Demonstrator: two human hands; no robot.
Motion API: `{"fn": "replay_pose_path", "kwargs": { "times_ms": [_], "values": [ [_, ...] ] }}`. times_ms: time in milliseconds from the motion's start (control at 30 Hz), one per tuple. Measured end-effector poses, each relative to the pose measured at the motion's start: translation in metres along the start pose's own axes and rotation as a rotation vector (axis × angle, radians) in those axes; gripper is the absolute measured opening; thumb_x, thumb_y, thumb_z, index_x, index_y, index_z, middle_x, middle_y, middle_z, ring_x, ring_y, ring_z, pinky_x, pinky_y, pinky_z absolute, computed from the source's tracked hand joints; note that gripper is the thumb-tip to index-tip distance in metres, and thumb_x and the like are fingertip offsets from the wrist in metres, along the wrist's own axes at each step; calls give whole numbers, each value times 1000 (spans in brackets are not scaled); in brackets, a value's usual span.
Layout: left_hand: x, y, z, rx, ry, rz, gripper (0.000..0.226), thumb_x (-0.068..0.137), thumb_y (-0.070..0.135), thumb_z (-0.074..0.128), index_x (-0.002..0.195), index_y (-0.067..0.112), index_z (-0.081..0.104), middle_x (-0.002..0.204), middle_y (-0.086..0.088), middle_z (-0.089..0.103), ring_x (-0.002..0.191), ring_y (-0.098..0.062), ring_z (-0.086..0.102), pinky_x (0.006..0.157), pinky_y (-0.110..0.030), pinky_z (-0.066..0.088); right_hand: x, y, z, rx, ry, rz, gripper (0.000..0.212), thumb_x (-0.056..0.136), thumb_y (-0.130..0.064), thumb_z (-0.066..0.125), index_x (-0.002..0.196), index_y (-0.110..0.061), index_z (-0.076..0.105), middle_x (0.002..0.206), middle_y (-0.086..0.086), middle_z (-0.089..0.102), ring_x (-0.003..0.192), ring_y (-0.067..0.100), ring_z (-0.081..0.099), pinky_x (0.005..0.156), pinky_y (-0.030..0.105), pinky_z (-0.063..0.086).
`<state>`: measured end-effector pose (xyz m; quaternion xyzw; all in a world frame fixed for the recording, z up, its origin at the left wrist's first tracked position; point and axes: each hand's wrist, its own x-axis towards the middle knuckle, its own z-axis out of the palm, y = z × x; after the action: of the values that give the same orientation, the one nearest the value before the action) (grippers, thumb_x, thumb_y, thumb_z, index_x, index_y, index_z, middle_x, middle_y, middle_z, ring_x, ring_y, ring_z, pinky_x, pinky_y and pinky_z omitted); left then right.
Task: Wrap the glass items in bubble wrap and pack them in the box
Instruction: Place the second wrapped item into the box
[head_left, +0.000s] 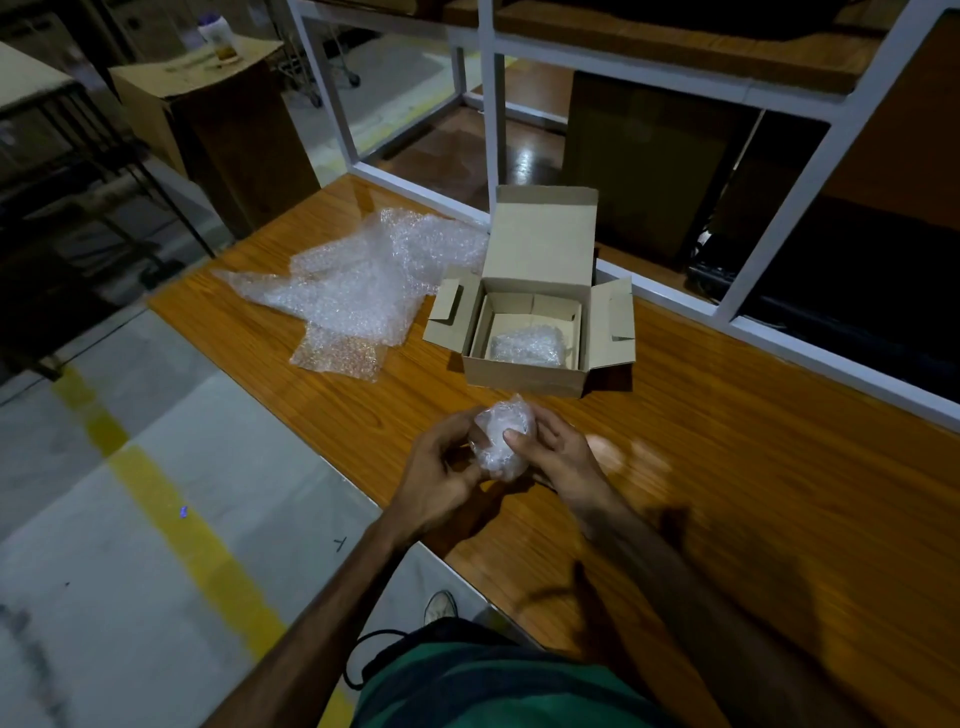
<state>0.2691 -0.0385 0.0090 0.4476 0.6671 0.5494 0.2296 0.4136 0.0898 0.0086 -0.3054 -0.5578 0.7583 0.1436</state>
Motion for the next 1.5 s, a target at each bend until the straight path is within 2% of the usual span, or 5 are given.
{"fn": "replay_pose_path", "kwargs": {
  "times_ms": [233, 433, 833, 1033, 1500],
  "values": [
    [0, 4, 4, -113, -4, -82, 31, 81, 21, 83, 105, 18, 65, 128, 7, 67, 118, -17, 67, 88, -36, 62, -4, -1, 6, -88, 28, -119, 35, 102, -44, 63, 135, -33, 66, 123, 0, 75, 109, 24, 74, 87, 46, 63],
    [26, 20, -4, -158, -56, -93, 65, 87, 29, 82, 143, 30, 48, 138, 8, 58, 124, -20, 63, 86, -43, 64, 11, -32, 2, -84, 28, -168, 31, 108, -26, 54, 136, -38, 59, 136, 0, 65, 119, 19, 69, 90, 41, 64],
    [107, 40, -17, -335, -252, -297, 46, 102, 37, 65, 141, 15, 58, 132, -11, 69, 118, -34, 70, 89, -58, 61, 55, -88, -17, -242, -17, -226, 36, 110, -42, 47, 137, -31, 68, 137, 3, 67, 119, 13, 69, 91, 31, 61],
    [165, 45, -24, -167, -363, -248, 35, 103, 31, 65, 132, 12, 68, 122, -8, 76, 110, -28, 74, 87, -44, 61, 82, -117, -26, -378, 72, -265, 26, 104, -40, 60, 110, -23, 78, 105, -9, 78, 94, 2, 74, 77, 21, 59],
    [272, -1, -13, 611, -453, 86, 64, 86, 46, 82, 136, 14, 59, 132, -10, 66, 113, -24, 63, 94, -45, 58, 175, -146, -58, -539, 112, 48, 19, 89, -3, 73, 101, -16, 81, 101, 5, 79, 98, 24, 76, 89, 50, 64]
  ]
}}
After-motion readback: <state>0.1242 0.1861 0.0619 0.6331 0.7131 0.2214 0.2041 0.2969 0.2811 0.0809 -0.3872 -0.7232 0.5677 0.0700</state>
